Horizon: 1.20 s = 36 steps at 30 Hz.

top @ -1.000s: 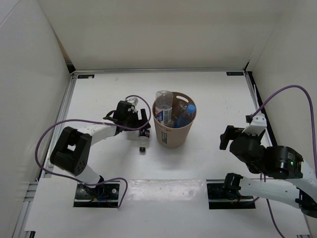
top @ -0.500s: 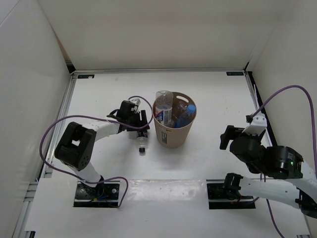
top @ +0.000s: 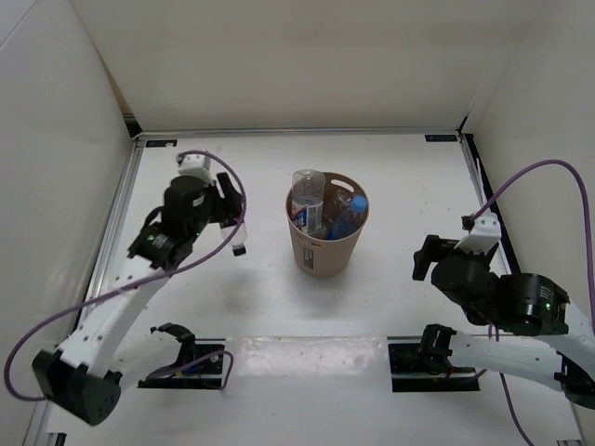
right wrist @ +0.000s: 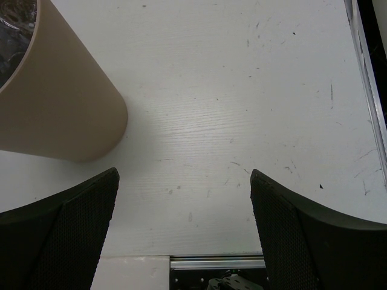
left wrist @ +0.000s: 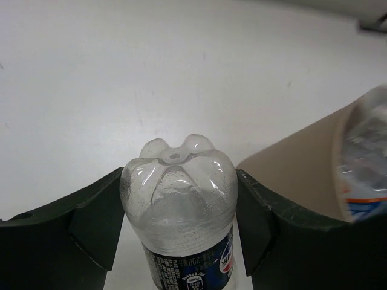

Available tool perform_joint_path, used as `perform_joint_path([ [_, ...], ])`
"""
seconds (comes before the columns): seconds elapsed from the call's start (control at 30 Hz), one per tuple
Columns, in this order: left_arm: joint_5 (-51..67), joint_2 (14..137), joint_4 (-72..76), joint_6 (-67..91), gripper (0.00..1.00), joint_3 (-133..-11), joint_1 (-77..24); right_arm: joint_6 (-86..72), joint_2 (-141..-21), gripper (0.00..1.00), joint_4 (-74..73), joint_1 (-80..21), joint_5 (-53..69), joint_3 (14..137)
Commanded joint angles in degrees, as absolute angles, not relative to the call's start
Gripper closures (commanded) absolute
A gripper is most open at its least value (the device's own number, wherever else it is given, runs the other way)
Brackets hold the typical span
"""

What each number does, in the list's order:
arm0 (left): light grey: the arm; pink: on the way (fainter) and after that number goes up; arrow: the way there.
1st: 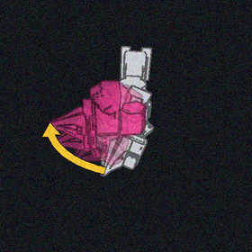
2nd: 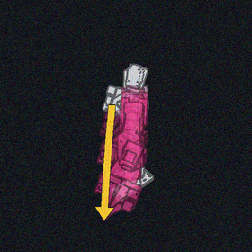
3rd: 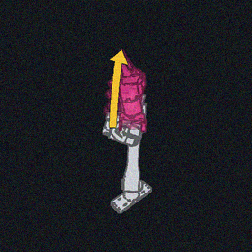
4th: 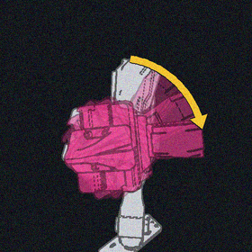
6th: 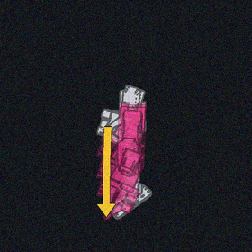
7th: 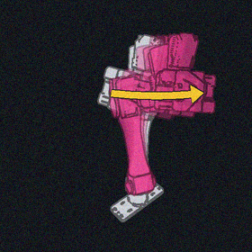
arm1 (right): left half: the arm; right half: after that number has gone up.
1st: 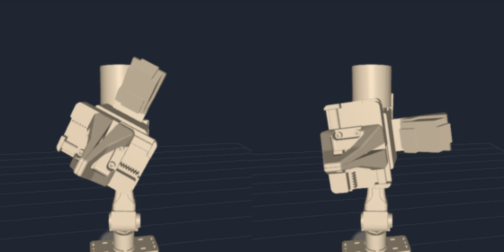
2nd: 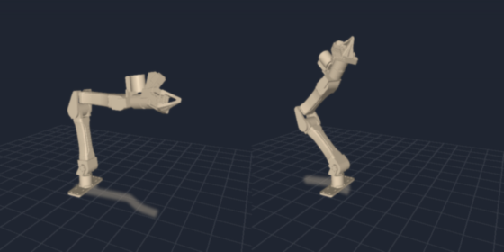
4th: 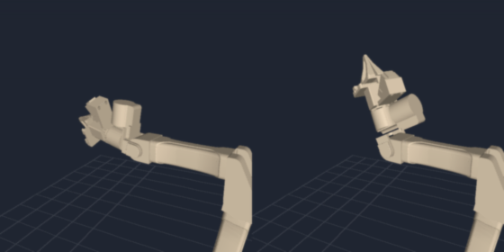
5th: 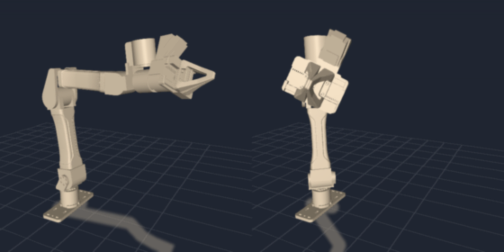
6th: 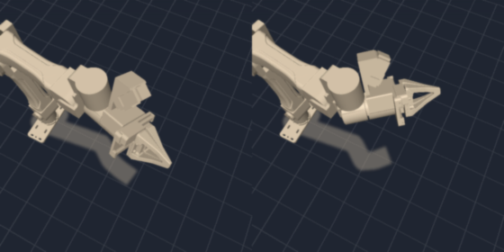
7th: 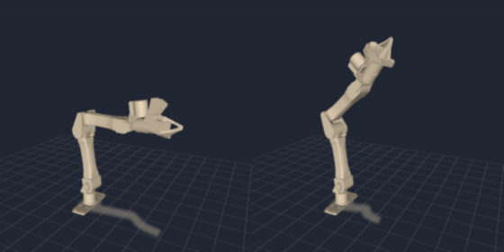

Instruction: Put the plastic bottles in the bin

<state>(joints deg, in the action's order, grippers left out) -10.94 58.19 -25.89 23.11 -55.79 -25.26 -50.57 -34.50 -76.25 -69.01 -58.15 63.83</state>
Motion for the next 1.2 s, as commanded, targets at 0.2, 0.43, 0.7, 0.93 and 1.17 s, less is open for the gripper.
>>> perform_joint_path([
  [0.2, -20.8, 50.5, -25.9, 15.7, 0.38, -70.9, -32.9, -51.4, -34.3, 0.1, -75.6, -68.8, -59.8, 63.4],
  [0.43, -31.5, 65.5, -16.2, 3.4, 0.38, -83.4, -51.6, -51.1, -34.7, 0.1, -75.2, -68.3, -59.5, 63.4],
  [0.7, -38.1, 77.1, -4.5, -7.0, 0.36, -88.8, -62.7, -51.1, -35.2, 0.1, -75.3, -68.1, -59.6, 63.4],
  [0.93, -45.0, 83.1, 9.3, -14.1, 0.35, -84.6, -66.4, -50.4, -36.2, 0.1, -75.1, -67.7, -59.2, 63.5],
  [1.17, -50.5, 84.4, 19.1, -16.5, 0.31, -78.9, -69.3, -49.5, -38.6, 0.1, -74.7, -66.3, -58.8, 63.7],
])
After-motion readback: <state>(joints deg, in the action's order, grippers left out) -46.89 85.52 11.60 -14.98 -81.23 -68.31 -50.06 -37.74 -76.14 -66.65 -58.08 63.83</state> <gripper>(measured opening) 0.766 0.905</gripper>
